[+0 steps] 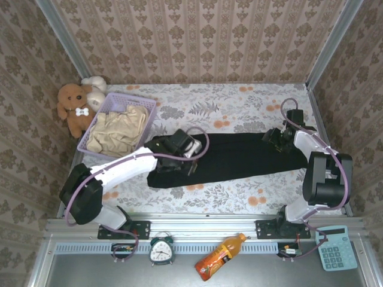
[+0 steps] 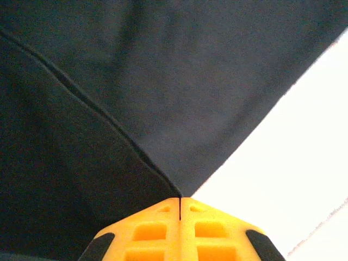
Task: Fold and stack the mixed laundry pile
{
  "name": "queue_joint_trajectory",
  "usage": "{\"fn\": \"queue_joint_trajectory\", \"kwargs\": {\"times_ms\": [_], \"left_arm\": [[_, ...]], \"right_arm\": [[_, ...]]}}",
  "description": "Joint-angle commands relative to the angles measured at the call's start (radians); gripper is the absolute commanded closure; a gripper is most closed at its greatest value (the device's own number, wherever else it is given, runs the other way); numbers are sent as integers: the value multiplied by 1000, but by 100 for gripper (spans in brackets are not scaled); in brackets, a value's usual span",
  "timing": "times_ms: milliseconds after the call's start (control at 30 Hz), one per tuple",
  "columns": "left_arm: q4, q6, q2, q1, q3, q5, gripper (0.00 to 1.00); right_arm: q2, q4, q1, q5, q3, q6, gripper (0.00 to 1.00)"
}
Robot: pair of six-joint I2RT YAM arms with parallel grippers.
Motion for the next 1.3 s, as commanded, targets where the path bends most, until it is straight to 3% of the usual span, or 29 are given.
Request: {"fn": "queue_joint_trajectory", "kwargs": {"times_ms": [0, 67, 167, 333, 467, 700, 933, 1100, 1267], "left_arm": [[-62, 90, -23, -61, -29, 43, 29], [-77, 76, -67, -41, -39, -76, 4], [-16, 18, -150, 64, -59, -164, 0], [182, -143, -184, 330, -113, -137, 11], [247, -210, -85, 435, -76, -156, 16], [243, -245, 44, 523, -49, -228, 17], [395, -250, 129, 568, -57, -181, 19], [454, -264, 207, 568, -35, -134, 27], [481, -258, 249, 570, -31, -111, 43]], "right_arm": [[-52, -17, 10, -24, -14, 13, 34], [-70, -17, 29, -22, -14, 13, 34], [-80, -15, 78, -29, -6, 33, 35], [-67, 31, 261, -50, 6, 102, 38], [-4, 89, 425, -58, 39, 156, 38], [104, 168, 614, -122, 63, 163, 39], [151, 218, 698, -167, 23, 173, 39], [144, 194, 709, -113, 9, 169, 39], [125, 206, 727, -137, -24, 186, 43]]}}
